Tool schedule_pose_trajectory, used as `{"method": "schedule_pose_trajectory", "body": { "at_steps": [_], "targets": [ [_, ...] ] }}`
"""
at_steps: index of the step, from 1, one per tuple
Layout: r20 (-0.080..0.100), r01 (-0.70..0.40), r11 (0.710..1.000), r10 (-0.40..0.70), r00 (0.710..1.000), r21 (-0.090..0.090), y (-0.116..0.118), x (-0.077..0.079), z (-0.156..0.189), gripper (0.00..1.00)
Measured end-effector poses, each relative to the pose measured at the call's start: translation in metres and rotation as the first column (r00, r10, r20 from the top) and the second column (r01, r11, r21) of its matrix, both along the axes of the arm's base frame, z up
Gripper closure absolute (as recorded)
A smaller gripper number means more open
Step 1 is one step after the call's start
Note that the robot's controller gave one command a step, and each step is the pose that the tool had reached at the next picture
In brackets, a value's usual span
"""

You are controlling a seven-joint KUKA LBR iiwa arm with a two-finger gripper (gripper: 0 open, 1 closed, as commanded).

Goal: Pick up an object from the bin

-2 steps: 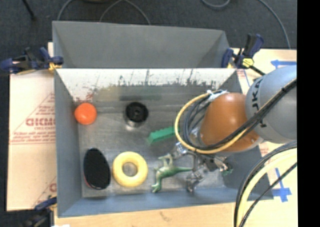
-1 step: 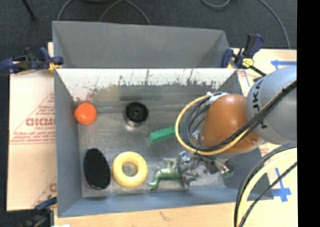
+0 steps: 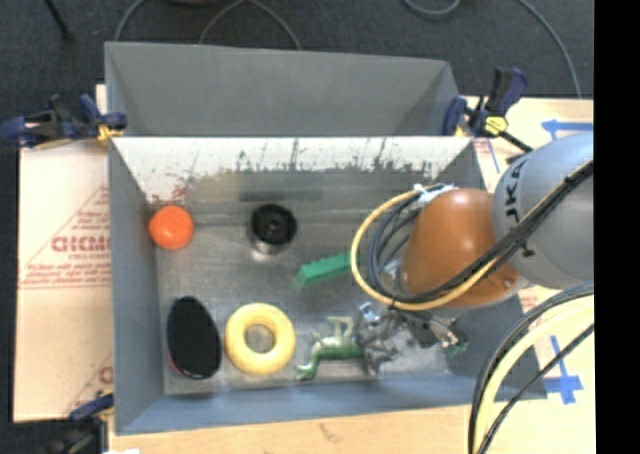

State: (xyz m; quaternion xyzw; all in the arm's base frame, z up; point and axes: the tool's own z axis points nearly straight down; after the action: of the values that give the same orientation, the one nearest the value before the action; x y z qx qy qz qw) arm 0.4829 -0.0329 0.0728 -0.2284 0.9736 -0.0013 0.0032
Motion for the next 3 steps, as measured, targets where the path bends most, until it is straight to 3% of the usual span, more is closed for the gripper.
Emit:
{"method": "schedule_pose_trajectory", "body": {
  "at_steps": [1,2,3],
  "targets": [
    [-0.006,0.008,1.0,-0.008,1.0,0.0,0.004,-0.001,0.01,1.0],
    [-0.01,0.051,0.999,-0.051,0.999,0.001,0.021,0.003,0.073,1.0],
    [0.004,0.092,0.996,-0.092,0.996,0.002,0.029,0.005,0.09,1.0]
  ]
}}
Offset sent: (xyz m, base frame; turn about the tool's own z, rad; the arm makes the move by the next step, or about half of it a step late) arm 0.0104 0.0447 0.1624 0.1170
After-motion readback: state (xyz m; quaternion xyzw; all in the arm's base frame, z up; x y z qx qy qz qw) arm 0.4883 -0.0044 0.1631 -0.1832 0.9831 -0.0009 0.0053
